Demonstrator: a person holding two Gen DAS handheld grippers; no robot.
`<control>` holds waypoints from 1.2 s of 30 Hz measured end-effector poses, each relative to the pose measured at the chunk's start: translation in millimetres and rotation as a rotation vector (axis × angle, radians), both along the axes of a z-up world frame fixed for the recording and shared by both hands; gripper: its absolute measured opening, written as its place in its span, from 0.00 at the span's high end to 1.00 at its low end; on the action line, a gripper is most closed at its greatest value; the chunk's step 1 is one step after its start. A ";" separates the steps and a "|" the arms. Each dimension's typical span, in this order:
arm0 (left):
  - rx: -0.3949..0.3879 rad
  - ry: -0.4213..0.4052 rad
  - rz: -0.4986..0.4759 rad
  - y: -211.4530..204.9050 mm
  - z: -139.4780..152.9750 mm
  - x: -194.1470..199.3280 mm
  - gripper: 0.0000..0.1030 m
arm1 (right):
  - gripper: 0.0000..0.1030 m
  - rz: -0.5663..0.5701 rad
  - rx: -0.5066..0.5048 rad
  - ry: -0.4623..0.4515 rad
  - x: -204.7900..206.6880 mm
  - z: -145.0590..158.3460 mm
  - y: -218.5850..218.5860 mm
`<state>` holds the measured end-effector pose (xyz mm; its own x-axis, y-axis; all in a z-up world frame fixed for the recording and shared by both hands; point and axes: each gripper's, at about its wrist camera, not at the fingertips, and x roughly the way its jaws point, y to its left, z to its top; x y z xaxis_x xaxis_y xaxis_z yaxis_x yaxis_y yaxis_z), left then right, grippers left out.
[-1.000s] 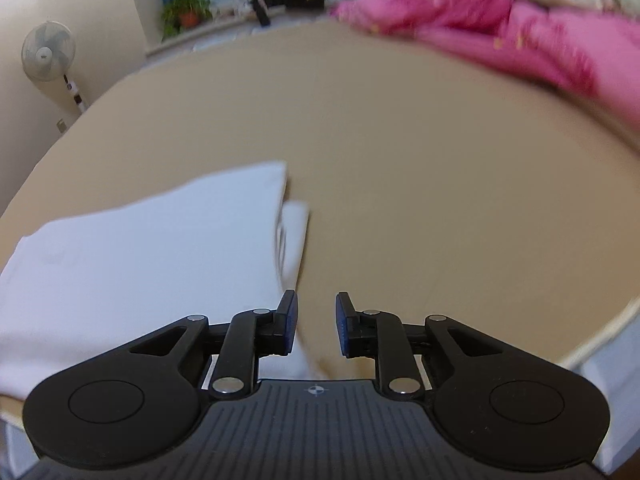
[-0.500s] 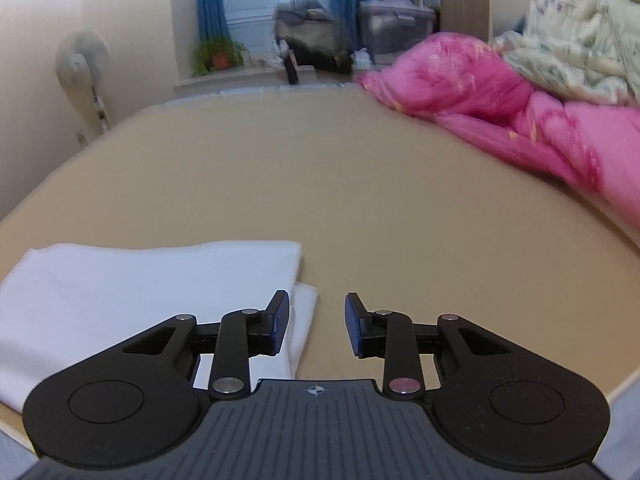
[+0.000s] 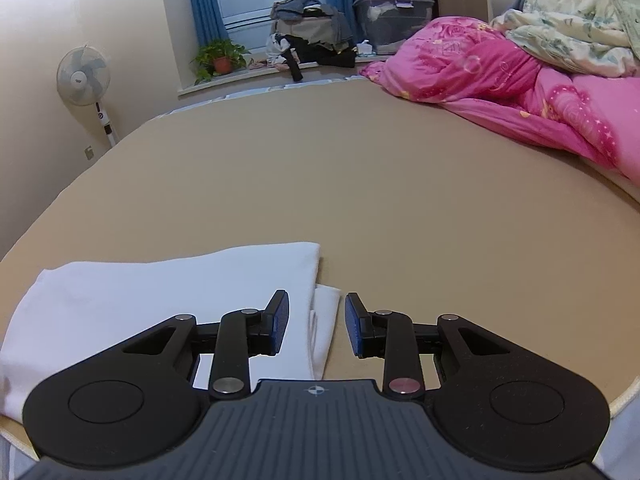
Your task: Fold small clothes
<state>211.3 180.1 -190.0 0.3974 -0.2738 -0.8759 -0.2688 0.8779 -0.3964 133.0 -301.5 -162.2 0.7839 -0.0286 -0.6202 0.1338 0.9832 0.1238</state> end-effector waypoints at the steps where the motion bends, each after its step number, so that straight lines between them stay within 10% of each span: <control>1: 0.015 0.002 0.007 -2.5 -4.4 2.0 0.26 | 0.69 -0.002 0.003 -0.001 -1.2 0.2 -1.0; 6: 0.150 -0.052 -0.050 -27.4 -8.7 4.3 0.41 | 0.69 0.006 -0.013 0.003 -7.7 -1.4 -4.8; 8: 0.165 -0.079 -0.087 -36.0 -7.9 1.5 0.82 | 0.69 0.005 -0.018 0.001 -9.7 -1.3 -6.2; 9: 0.138 -0.081 -0.087 -36.3 -7.9 0.1 0.87 | 0.69 0.004 -0.014 0.001 -10.2 -1.2 -7.6; 19: 0.073 -0.077 -0.026 -23.9 -12.0 -6.4 0.72 | 0.69 0.014 -0.008 0.007 -7.9 -2.3 -4.9; 27: 0.137 -0.120 -0.040 -46.2 -3.9 -6.4 0.92 | 0.69 -0.003 -0.007 0.028 -6.5 -2.4 -12.3; 36: 0.271 -0.239 -0.142 -101.6 80.6 -17.9 0.93 | 0.69 -0.147 0.016 0.144 -4.0 -11.9 -47.9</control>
<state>193.3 78.5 -109.3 0.5735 -0.1122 -0.8115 -0.0650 0.9812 -0.1816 129.0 -349.4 -174.1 0.6753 -0.1255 -0.7268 0.2933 0.9498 0.1085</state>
